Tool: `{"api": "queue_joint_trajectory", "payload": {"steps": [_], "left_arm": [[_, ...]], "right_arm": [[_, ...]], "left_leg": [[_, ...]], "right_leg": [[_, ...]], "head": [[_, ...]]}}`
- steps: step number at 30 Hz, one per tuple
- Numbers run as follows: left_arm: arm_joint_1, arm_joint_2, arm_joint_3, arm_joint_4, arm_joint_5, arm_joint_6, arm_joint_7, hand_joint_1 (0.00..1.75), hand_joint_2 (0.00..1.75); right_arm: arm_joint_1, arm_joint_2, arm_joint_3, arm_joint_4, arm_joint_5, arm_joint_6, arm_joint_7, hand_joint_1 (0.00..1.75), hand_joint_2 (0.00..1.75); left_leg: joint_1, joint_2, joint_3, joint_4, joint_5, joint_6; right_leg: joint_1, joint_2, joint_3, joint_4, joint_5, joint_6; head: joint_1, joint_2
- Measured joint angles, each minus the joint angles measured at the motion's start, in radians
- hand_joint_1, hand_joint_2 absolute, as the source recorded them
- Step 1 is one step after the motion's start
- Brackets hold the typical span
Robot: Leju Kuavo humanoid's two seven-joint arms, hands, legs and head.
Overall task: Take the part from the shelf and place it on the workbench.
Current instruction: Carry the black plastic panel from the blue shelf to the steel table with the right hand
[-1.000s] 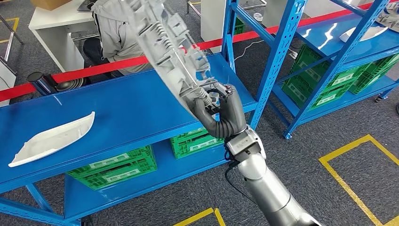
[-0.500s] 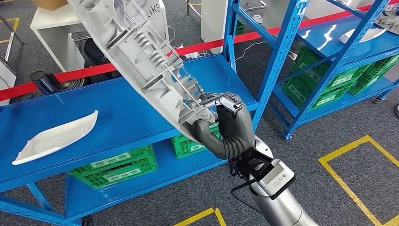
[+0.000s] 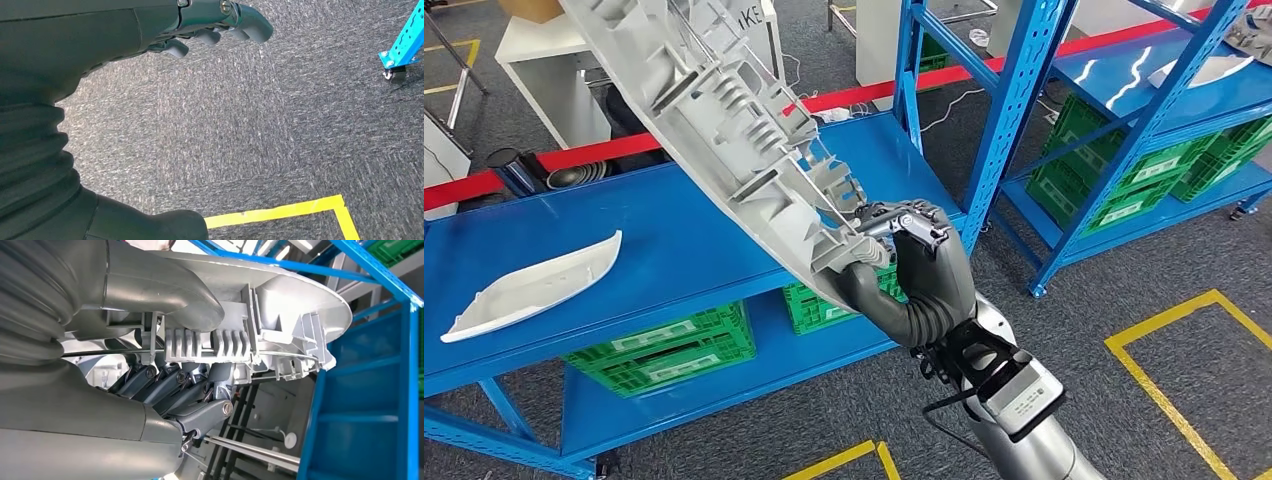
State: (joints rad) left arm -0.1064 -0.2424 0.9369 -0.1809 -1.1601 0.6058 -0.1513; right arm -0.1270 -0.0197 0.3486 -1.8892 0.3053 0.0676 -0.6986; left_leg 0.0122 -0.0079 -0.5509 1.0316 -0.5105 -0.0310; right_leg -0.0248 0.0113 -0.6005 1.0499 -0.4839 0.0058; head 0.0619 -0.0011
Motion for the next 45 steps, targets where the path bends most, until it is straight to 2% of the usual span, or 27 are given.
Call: {"api": "queue_joint_trajectory", "payload": {"steps": [2, 5, 6, 7, 8, 10, 12, 15, 16, 18, 20, 22, 23, 24, 26, 27, 30, 31, 33, 35, 36, 37, 39, 40, 42, 43, 45], "left_arm": [[0.000, 0.000, 0.000, 0.000, 0.000, 0.000, -0.001, 0.00, 1.75], [0.000, 0.000, 0.000, 0.000, -0.002, -0.001, -0.002, 0.00, 1.75], [0.001, 0.000, 0.000, 0.000, -0.003, -0.002, -0.002, 0.00, 1.75], [0.001, 0.000, 0.000, 0.000, -0.006, -0.003, -0.002, 0.00, 1.75], [0.001, 0.000, 0.000, 0.000, -0.008, -0.005, -0.001, 0.00, 1.75], [-0.002, 0.001, 0.000, -0.001, -0.014, -0.008, 0.001, 0.00, 1.75], [-0.004, 0.003, 0.000, -0.002, -0.017, -0.010, 0.003, 0.00, 1.75], [-0.004, 0.004, 0.000, -0.002, -0.015, -0.010, 0.002, 0.00, 1.75], [-0.004, 0.004, 0.000, -0.003, -0.012, -0.010, 0.001, 0.00, 1.75], [-0.004, 0.004, 0.000, -0.004, -0.007, -0.010, -0.003, 0.00, 1.75], [-0.003, 0.004, 0.000, -0.005, -0.005, -0.010, -0.004, 0.00, 1.75], [-0.001, 0.005, 0.000, -0.005, -0.005, -0.009, -0.005, 0.00, 1.75], [-0.001, 0.005, 0.000, -0.005, -0.005, -0.008, -0.005, 0.00, 1.75], [-0.001, 0.005, 0.000, -0.005, -0.005, -0.008, -0.005, 0.00, 1.75], [0.000, 0.005, 0.000, -0.005, -0.004, -0.007, -0.007, 0.00, 1.75], [0.000, 0.005, 0.000, -0.005, -0.002, -0.006, -0.008, 0.00, 1.75], [0.001, 0.005, 0.000, -0.005, 0.007, -0.006, -0.014, 0.00, 1.75], [0.002, 0.006, 0.000, -0.005, 0.011, -0.006, -0.016, 0.00, 1.75], [0.003, 0.008, 0.001, -0.005, 0.014, -0.006, -0.018, 0.00, 1.75], [0.003, 0.009, 0.002, -0.005, 0.015, -0.006, -0.019, 0.00, 1.75], [0.003, 0.010, 0.002, -0.005, 0.015, -0.006, -0.019, 0.00, 1.75], [0.003, 0.010, 0.002, -0.005, 0.015, -0.006, -0.018, 0.00, 1.75], [0.002, 0.011, 0.002, -0.005, 0.016, -0.006, -0.018, 0.00, 1.75], [0.001, 0.011, 0.002, -0.006, 0.017, -0.006, -0.018, 0.00, 1.75], [-0.001, 0.012, 0.003, -0.007, 0.019, -0.005, -0.019, 0.00, 1.75], [-0.002, 0.012, 0.003, -0.007, 0.020, -0.005, -0.020, 0.00, 1.75], [-0.001, 0.012, 0.003, -0.007, 0.021, -0.004, -0.020, 0.00, 1.75]], "right_arm": [[0.000, 0.000, 0.001, -0.002, 0.001, -0.001, 0.000, 1.66, 1.75], [0.003, -0.001, 0.001, -0.003, 0.001, -0.004, 0.000, 1.66, 1.75], [0.006, -0.001, 0.001, -0.003, 0.001, -0.006, 0.000, 1.66, 1.75], [0.008, -0.001, 0.001, -0.003, 0.002, -0.006, 0.000, 1.66, 1.75], [0.010, -0.001, 0.001, -0.003, 0.004, -0.007, 0.000, 1.66, 1.75], [0.012, -0.001, 0.001, -0.003, 0.008, -0.007, 0.000, 1.66, 1.75], [0.011, -0.001, 0.001, -0.004, 0.009, -0.006, 0.001, 1.66, 1.75], [0.009, -0.001, 0.001, -0.003, 0.004, 0.007, 0.000, 1.66, 1.75], [0.007, -0.001, 0.001, -0.003, 0.000, 0.013, 0.000, 1.66, 1.75], [0.001, -0.001, 0.003, -0.001, -0.008, 0.020, 0.000, 1.66, 1.75], [-0.006, -0.002, 0.005, 0.003, -0.014, 0.022, 0.000, 1.66, 1.75], [-0.010, -0.002, 0.006, 0.007, -0.019, 0.023, 0.000, 1.66, 1.75], [-0.012, -0.002, 0.007, 0.009, -0.021, 0.025, 0.000, 1.66, 1.75], [-0.015, -0.002, 0.007, 0.010, -0.023, 0.030, 0.001, 1.66, 1.75], [-0.022, -0.002, 0.009, 0.012, -0.034, 0.045, 0.002, 1.66, 1.75], [-0.025, -0.002, 0.009, 0.012, -0.042, 0.054, 0.003, 1.66, 1.75], [-0.036, -0.002, 0.011, 0.016, -0.064, 0.071, 0.002, 1.66, 1.75], [-0.041, -0.002, 0.011, 0.018, -0.068, 0.073, 0.002, 1.66, 1.75], [-0.050, -0.002, 0.012, 0.023, -0.071, 0.074, 0.001, 1.66, 1.75], [-0.057, -0.002, 0.013, 0.029, -0.070, 0.073, 0.001, 1.66, 1.75], [-0.059, -0.002, 0.013, 0.033, -0.069, 0.073, 0.001, 1.66, 1.75], [-0.061, -0.002, 0.013, 0.038, -0.069, 0.072, 0.002, 1.66, 1.75], [-0.065, -0.002, 0.013, 0.045, -0.073, 0.073, 0.003, 1.66, 1.75], [-0.067, -0.002, 0.013, 0.047, -0.075, 0.073, 0.003, 1.66, 1.75], [-0.072, -0.002, 0.013, 0.050, -0.074, 0.072, 0.003, 1.66, 1.75], [-0.075, -0.002, 0.014, 0.051, -0.073, 0.072, 0.003, 1.66, 1.75], [-0.080, -0.002, 0.015, 0.055, -0.072, 0.072, 0.003, 1.66, 1.75]], "left_leg": [[0.002, 0.002, -0.021, 0.047, -0.042, -0.010], [0.002, 0.003, -0.088, 0.228, -0.150, -0.015], [0.002, 0.003, -0.097, 0.265, -0.162, -0.014], [0.002, 0.003, -0.088, 0.266, -0.155, -0.012], [0.000, 0.003, -0.058, 0.222, -0.130, -0.006], [-0.006, 0.004, 0.033, 0.074, -0.080, 0.008], [-0.014, 0.004, 0.082, -0.015, -0.057, 0.015], [-0.020, 0.006, 0.066, -0.027, -0.035, 0.029], [-0.018, 0.008, 0.059, -0.031, -0.023, 0.037], [-0.012, 0.012, 0.037, -0.036, 0.003, 0.049], [-0.012, 0.013, 0.006, -0.030, 0.024, 0.053], [-0.013, 0.014, -0.027, -0.020, 0.041, 0.052], [-0.013, 0.014, -0.042, -0.013, 0.049, 0.051], [-0.013, 0.013, -0.056, -0.006, 0.055, 0.049], [-0.014, 0.012, -0.077, 0.006, 0.066, 0.040], [-0.014, 0.012, -0.082, 0.009, 0.071, 0.035], [-0.014, 0.011, -0.086, 0.006, 0.091, 0.015], [-0.013, 0.010, -0.091, 0.009, 0.086, 0.008], [-0.010, 0.008, -0.117, 0.063, 0.025, -0.003], [-0.007, 0.008, -0.157, 0.185, -0.070, -0.013], [-0.006, 0.008, -0.169, 0.242, -0.095, -0.016], [-0.006, 0.008, -0.168, 0.279, -0.099, -0.018], [-0.005, 0.008, -0.112, 0.245, -0.054, -0.016], [-0.005, 0.008, -0.057, 0.178, -0.034, -0.012], [-0.009, 0.006, 0.044, 0.034, -0.037, 0.000], [-0.012, 0.004, 0.071, -0.011, -0.047, 0.006], [-0.016, 0.003, 0.067, -0.029, -0.041, 0.022]], "right_leg": [[-0.001, -0.003, -0.008, -0.004, 0.009, -0.016], [0.003, -0.007, -0.028, -0.004, 0.024, -0.028], [0.005, -0.007, -0.036, -0.004, 0.030, -0.029], [0.008, -0.007, -0.043, -0.003, 0.036, -0.029], [0.009, -0.007, -0.050, -0.003, 0.043, -0.028], [0.012, -0.007, -0.062, -0.003, 0.057, -0.024], [0.010, -0.008, -0.066, -0.005, 0.070, -0.013], [0.006, -0.009, -0.069, -0.015, 0.092, 0.007], [0.006, -0.009, -0.075, -0.010, 0.082, 0.013], [0.005, -0.008, -0.100, 0.053, 0.009, 0.019], [0.004, -0.009, -0.133, 0.181, -0.082, 0.025], [0.005, -0.009, -0.134, 0.263, -0.103, 0.028], [0.005, -0.009, -0.108, 0.250, -0.086, 0.028], [0.005, -0.009, -0.062, 0.197, -0.061, 0.026], [0.008, -0.009, 0.037, 0.058, -0.049, 0.018], [0.010, -0.008, 0.066, 0.012, -0.054, 0.012], [0.016, -0.008, 0.070, -0.015, -0.049, -0.008], [0.015, -0.010, 0.063, -0.018, -0.040, -0.015], [0.011, -0.013, 0.044, -0.022, -0.018, -0.028], [0.010, -0.014, 0.015, -0.022, 0.005, -0.034], [0.010, -0.015, 0.000, -0.021, 0.016, -0.033], [0.010, -0.015, -0.016, -0.020, 0.028, -0.032], [0.010, -0.015, -0.046, -0.019, 0.050, -0.027], [0.010, -0.015, -0.059, -0.018, 0.061, -0.023], [0.012, -0.015, -0.074, -0.018, 0.082, -0.013], [0.011, -0.016, -0.076, -0.020, 0.092, -0.007], [0.011, -0.017, -0.077, -0.030, 0.112, 0.006]], "head": [[-0.001, 0.000], [-0.002, 0.000], [-0.002, 0.000], [-0.002, 0.000], [-0.002, 0.000], [-0.002, 0.000], [-0.001, 0.000], [0.000, 0.000], [0.001, 0.000], [0.004, 0.000], [0.008, 0.000], [0.009, 0.000], [0.009, 0.000], [0.010, 0.000], [0.011, 0.000], [0.012, 0.000], [0.015, 0.000], [0.015, 0.000], [0.013, 0.000], [0.010, 0.000], [0.011, 0.000], [0.010, 0.000], [0.010, 0.000], [0.011, 0.000], [0.014, 0.000], [0.016, 0.000], [0.022, 0.000]]}}
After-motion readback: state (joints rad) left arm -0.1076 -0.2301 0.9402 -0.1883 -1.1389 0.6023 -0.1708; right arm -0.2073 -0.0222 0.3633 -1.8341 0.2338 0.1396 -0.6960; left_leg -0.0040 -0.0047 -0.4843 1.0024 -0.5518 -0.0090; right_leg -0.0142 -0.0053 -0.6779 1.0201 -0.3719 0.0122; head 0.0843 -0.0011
